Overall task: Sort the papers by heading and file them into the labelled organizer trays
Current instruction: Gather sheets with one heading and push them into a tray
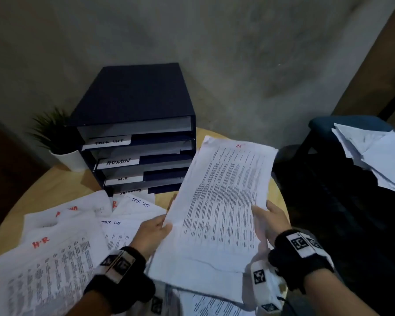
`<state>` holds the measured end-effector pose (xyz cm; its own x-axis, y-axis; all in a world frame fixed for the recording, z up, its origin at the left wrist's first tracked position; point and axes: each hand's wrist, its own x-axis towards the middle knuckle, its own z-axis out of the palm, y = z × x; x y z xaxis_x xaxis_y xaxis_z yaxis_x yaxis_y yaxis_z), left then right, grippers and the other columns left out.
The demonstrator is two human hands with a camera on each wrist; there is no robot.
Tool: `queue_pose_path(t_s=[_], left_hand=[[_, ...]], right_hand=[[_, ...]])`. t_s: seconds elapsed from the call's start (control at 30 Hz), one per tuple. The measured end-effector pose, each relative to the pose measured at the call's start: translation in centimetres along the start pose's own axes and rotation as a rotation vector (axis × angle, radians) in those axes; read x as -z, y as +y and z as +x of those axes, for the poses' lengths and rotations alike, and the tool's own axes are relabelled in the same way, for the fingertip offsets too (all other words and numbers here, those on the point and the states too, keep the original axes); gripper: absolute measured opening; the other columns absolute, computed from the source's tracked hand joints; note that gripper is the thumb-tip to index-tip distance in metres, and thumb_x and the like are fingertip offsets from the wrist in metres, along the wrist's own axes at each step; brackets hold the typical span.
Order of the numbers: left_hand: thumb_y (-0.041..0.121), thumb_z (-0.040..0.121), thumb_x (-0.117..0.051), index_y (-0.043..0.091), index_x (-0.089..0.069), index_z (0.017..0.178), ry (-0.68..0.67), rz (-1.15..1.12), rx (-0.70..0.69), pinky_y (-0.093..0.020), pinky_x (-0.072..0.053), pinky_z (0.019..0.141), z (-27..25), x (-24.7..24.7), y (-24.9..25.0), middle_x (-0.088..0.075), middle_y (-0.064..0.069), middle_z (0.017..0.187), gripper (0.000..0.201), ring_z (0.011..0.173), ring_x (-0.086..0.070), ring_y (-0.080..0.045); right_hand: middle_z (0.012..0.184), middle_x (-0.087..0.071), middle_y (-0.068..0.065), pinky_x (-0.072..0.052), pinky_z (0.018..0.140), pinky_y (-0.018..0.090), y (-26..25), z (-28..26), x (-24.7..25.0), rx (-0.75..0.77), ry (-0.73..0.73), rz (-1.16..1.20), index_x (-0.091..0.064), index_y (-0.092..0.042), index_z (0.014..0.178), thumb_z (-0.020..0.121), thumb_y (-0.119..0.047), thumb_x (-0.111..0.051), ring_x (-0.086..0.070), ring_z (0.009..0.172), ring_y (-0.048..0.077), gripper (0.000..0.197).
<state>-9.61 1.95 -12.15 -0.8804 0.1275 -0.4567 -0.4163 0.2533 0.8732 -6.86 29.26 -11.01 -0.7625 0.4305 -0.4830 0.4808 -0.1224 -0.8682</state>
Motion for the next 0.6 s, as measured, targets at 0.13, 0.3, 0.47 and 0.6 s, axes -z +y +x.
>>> queue_pose_path(t_s=[0.13, 0.3, 0.47, 0.6], left_hand=[[-0.01, 0.092, -0.046, 0.007, -0.05, 0.129, -0.195, -0.082, 0.112, -0.022, -0.057, 0.067, -1.9, 1.6, -0.2, -0.063, -0.014, 0.124, 0.042, 0.072, -0.069, -0.012], [0.006, 0.089, -0.059, 0.008, -0.058, 0.122, -0.105, -0.222, 0.089, -0.036, -0.052, 0.093, -2.4, 2.5, 1.1, -0.07, -0.001, 0.105, 0.032, 0.105, -0.064, -0.022], [0.006, 0.092, -0.055, 0.004, -0.05, 0.133, 0.001, -0.209, 0.023, -0.033, -0.031, 0.113, -3.3, 4.5, 1.7, -0.059, -0.008, 0.129, 0.041, 0.117, -0.052, -0.017], [0.006, 0.092, -0.055, 0.002, -0.046, 0.136, 0.075, -0.207, 0.019, -0.031, -0.03, 0.11, -3.9, 7.0, 1.7, -0.054, -0.011, 0.135, 0.044, 0.126, -0.049, -0.021]], right_hand=[[0.149, -0.036, 0.006, -0.03, 0.115, 0.039, 0.4, -0.8, -1.3, -0.021, -0.096, 0.009, -0.026, -0.009, 0.148, 0.094, -0.012, -0.054, -0.038, 0.137, 0.028, 0.061], [0.147, -0.038, 0.024, -0.031, 0.112, 0.055, -0.3, -3.1, -3.7, -0.008, -0.18, 0.067, -0.021, -0.012, 0.15, 0.095, -0.01, -0.052, -0.041, 0.132, 0.044, 0.063], [0.091, -0.064, 0.039, -0.049, 0.095, 0.047, -1.7, -5.0, -4.3, 0.069, -0.327, -0.033, -0.049, -0.007, 0.128, 0.095, -0.008, -0.052, -0.057, 0.088, 0.055, 0.033], [0.124, -0.058, 0.032, -0.05, 0.093, 0.047, -2.4, -6.2, -5.1, 0.039, -0.564, -0.01, -0.055, -0.006, 0.127, 0.093, -0.001, -0.051, -0.06, 0.106, 0.045, 0.034]])
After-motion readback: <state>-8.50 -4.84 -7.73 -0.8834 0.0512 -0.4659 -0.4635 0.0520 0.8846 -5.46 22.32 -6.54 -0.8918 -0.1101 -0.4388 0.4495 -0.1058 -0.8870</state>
